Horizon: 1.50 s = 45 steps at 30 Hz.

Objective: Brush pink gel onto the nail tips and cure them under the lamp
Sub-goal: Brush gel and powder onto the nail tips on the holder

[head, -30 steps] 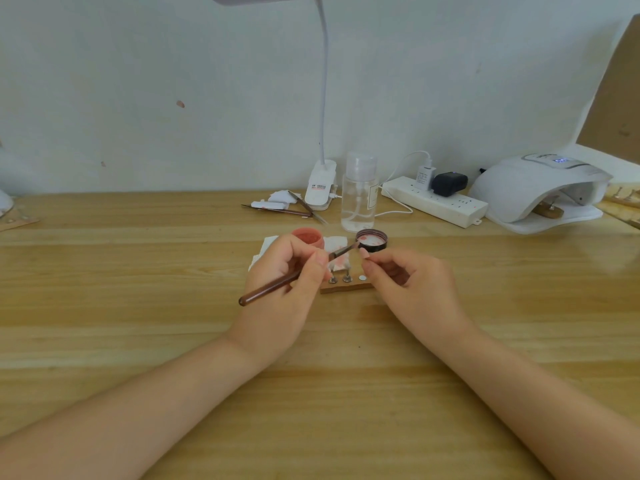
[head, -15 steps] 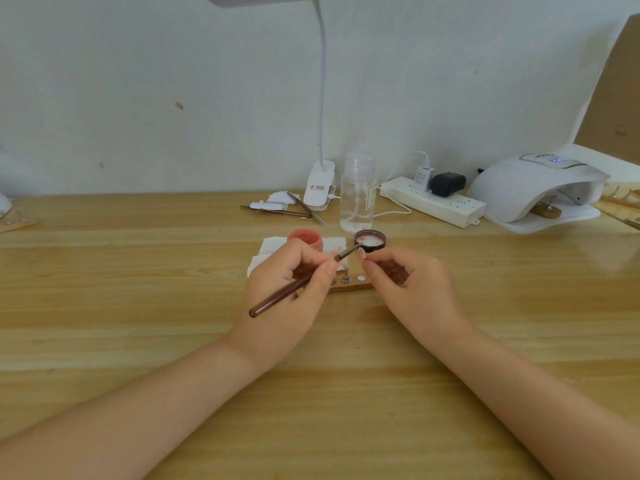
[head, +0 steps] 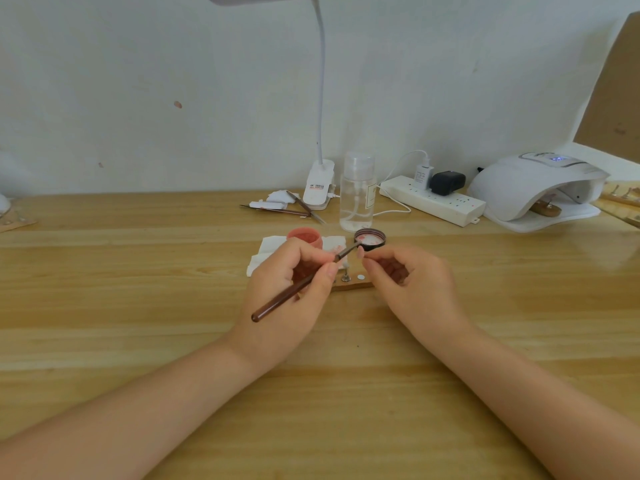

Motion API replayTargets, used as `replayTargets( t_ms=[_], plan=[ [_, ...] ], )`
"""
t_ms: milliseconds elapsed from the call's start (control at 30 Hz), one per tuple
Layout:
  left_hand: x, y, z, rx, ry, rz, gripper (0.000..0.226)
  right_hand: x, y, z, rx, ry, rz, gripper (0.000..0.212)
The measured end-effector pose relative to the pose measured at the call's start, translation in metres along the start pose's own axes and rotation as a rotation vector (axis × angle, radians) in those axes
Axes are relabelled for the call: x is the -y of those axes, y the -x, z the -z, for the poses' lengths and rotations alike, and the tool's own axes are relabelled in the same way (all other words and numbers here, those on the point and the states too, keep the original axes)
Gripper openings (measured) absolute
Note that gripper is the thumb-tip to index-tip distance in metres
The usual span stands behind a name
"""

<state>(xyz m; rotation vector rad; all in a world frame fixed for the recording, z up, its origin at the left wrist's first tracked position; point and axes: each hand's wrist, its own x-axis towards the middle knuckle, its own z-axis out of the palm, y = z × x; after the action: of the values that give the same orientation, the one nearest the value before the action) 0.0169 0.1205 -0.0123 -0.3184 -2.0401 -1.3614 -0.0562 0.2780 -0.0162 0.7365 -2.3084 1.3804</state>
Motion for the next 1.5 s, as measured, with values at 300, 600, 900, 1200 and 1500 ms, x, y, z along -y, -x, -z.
replayTargets(
  t_ms=[300,600,900,1200,1500],
  plan=[
    [-0.0005,0.0015,0.0046,0.012,0.012,-0.038,0.006,0.0027,0.0008,0.0017,-0.003,0.014,-0.006,0.009],
    [0.0005,0.0016,0.0032,0.031,-0.031,-0.061,0.009,0.0017,0.0004,0.0008,-0.007,0.022,0.003,0.008],
    [0.0001,-0.0028,0.0023,-0.04,0.05,0.088,0.014,-0.0004,0.0011,-0.0002,-0.001,-0.023,-0.002,0.009],
    [-0.0009,-0.0004,0.0059,-0.013,0.096,0.03,0.014,0.0018,0.002,0.0005,0.016,-0.041,-0.006,0.007],
    [0.0005,-0.0004,0.0028,-0.018,0.121,0.107,0.012,0.0025,0.0029,0.0012,0.034,-0.045,-0.007,0.008]
  ],
)
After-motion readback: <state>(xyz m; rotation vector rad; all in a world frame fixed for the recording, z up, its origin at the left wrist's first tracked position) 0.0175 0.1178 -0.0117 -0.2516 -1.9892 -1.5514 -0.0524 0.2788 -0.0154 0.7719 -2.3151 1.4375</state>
